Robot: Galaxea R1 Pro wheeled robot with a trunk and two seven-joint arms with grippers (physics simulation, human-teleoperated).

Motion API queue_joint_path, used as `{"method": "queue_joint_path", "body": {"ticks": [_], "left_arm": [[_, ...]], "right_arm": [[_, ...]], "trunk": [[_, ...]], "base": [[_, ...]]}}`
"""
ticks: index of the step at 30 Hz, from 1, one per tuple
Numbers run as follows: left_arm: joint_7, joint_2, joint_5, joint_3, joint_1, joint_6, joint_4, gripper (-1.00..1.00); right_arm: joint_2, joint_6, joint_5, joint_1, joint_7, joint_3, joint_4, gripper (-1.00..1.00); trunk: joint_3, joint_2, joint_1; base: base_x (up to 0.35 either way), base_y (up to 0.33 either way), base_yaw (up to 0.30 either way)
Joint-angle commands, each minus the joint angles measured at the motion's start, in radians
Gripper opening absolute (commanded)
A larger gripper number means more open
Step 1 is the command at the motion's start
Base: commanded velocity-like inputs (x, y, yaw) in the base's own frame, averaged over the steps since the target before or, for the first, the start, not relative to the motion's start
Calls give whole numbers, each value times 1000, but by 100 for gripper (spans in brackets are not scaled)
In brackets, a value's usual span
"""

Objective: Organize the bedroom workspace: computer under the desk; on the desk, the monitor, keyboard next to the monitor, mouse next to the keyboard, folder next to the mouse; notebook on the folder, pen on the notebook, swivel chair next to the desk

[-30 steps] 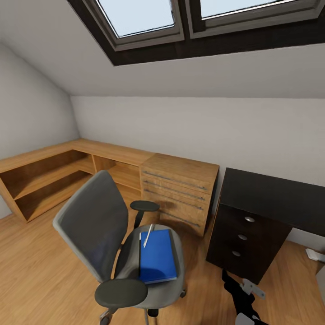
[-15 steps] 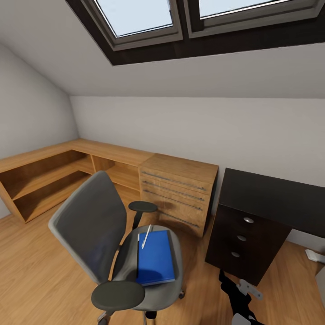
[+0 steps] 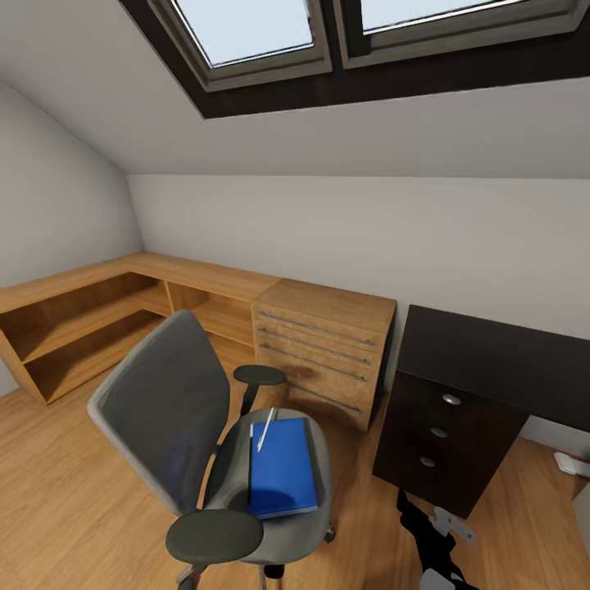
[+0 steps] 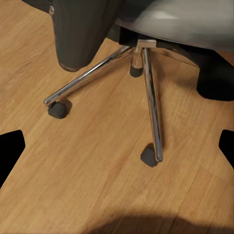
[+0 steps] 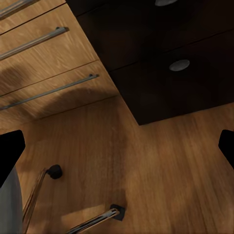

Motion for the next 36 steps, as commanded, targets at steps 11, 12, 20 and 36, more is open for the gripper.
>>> {"method": "queue_joint_path", "body": {"ticks": [11, 12, 20, 36], "left_arm": [[3, 1, 4, -3, -1, -3, 1, 100], [3, 1, 4, -3, -1, -3, 1, 100], [2, 0, 5, -3, -1, -10, 1, 100], [3, -2, 5, -1, -1, -10, 1, 100]], "right_arm": [[1, -3, -2, -1, 8, -8, 2, 100], [1, -3, -2, -1, 8, -8, 2, 100], [0, -3, -2, -1, 9, -8, 2, 100], [0, -3, -2, -1, 8, -8, 2, 100]], "trunk": [[-2, -1, 0], [-2, -1, 0], [-2, -1, 0], [44, 104, -58]], "base": [[-161, -37, 0], [-99, -43, 0], [-32, -14, -112], [-2, -1, -58]]}}
